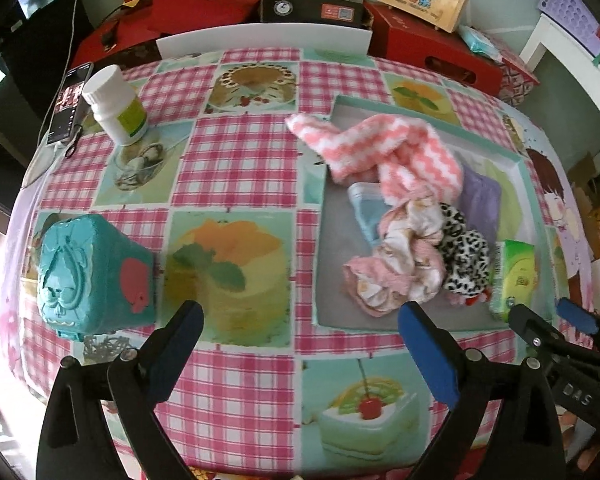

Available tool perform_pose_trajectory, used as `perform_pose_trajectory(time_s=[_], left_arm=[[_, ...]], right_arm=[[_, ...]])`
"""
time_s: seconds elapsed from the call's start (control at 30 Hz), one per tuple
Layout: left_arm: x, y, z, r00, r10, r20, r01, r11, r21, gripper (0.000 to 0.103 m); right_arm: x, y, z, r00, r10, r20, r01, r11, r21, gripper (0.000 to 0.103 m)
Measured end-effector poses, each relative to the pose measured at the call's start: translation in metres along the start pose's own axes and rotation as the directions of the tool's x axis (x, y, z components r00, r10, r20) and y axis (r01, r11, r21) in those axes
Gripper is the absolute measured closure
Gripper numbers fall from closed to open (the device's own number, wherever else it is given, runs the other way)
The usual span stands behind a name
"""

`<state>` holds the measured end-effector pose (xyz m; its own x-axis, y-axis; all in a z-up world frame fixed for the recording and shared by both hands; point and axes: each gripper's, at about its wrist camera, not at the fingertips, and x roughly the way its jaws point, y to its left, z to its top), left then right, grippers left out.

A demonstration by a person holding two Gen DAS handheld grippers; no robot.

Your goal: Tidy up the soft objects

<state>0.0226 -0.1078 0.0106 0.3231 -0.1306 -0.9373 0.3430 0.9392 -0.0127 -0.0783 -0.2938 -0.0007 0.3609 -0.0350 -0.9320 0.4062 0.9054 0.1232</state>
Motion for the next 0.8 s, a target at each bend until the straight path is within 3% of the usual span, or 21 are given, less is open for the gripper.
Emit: perform_pose_trajectory(time_s=[0.1,0.8], left_arm=[[0.001,0.005,-0.001,1.000,0.015,0.002,-0.015,1.000,-0.006,0.005],[-0.016,0.033,-0.018,0.999,0.030,0.020,-0.029,0.999,-0.016,0.005]], right_arm=[[-0.001,0.003,0.000,1.000,-0.001,0.011,0.002,1.000,-0.008,0.000],[-0.018,0.030,-0.008,1.000,-0.019,0.009,0.019,0.998,-0.056,0.000]])
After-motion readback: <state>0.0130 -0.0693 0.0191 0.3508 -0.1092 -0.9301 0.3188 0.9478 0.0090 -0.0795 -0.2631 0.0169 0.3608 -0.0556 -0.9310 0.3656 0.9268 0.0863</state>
